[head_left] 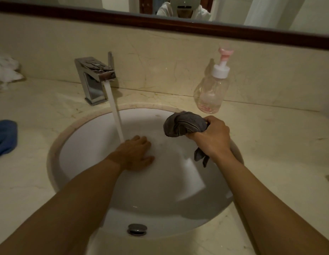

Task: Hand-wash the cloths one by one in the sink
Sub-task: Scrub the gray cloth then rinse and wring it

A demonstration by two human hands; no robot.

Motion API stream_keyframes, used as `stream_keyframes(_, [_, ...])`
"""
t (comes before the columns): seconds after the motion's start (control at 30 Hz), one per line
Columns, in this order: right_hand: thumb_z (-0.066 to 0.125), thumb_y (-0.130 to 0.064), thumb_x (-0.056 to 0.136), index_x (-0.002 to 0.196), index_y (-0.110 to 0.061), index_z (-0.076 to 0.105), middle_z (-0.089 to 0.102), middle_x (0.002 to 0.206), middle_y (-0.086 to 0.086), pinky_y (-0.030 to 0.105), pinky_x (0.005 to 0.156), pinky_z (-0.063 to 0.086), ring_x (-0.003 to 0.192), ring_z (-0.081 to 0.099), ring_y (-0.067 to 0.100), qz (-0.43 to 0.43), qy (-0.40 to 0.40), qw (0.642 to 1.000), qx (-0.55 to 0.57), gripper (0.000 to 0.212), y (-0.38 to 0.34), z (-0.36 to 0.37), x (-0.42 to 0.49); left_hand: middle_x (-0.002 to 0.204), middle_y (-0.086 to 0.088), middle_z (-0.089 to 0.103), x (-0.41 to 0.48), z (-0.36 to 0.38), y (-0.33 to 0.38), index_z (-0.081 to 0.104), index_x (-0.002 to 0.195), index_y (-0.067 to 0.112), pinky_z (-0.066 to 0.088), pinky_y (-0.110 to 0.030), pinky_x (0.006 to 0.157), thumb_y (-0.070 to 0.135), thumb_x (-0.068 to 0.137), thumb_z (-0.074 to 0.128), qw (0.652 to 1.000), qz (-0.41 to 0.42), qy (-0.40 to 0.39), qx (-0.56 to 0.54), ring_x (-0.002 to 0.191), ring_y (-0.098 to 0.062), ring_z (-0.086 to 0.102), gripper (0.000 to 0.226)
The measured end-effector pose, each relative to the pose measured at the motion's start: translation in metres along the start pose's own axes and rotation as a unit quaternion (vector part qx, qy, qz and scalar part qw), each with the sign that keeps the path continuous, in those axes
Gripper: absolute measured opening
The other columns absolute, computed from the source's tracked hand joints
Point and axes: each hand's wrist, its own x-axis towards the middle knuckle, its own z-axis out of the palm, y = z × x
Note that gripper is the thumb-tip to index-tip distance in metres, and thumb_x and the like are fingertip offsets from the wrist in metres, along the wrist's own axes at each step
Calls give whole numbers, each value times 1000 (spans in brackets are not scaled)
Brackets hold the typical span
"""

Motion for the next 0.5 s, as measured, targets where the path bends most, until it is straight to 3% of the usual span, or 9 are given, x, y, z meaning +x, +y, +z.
stream_keyframes(0.23, [85,-28,72,98,-17,69,69,86,3,31,69,46,84,66,25,-1,-3,1000,-1,32,1,0,0,137,-4,44,4,-1,8,41,144,18,42,-37,98,66,95,40,999,42,3,-32,119,-23,47,69])
stream_keyframes(0.4, [84,-29,73,99,-17,69,70,87,2,29,68,44,85,66,24,-2,-5,1000,2,32,1,0,0,133,-6,47,13,-7,26,47,136,17,44,-38,96,54,98,45,997,-4,68,-38,115,-24,50,53])
stream_keyframes(0.5, [84,-30,72,101,-17,71,71,89,2,31,70,48,86,66,24,0,-5,1000,-1,34,1,1,0,141,-8,47,18,-14,53,47,141,16,42,-37,99,51,98,49,989,41,98,-106,123,-28,49,55])
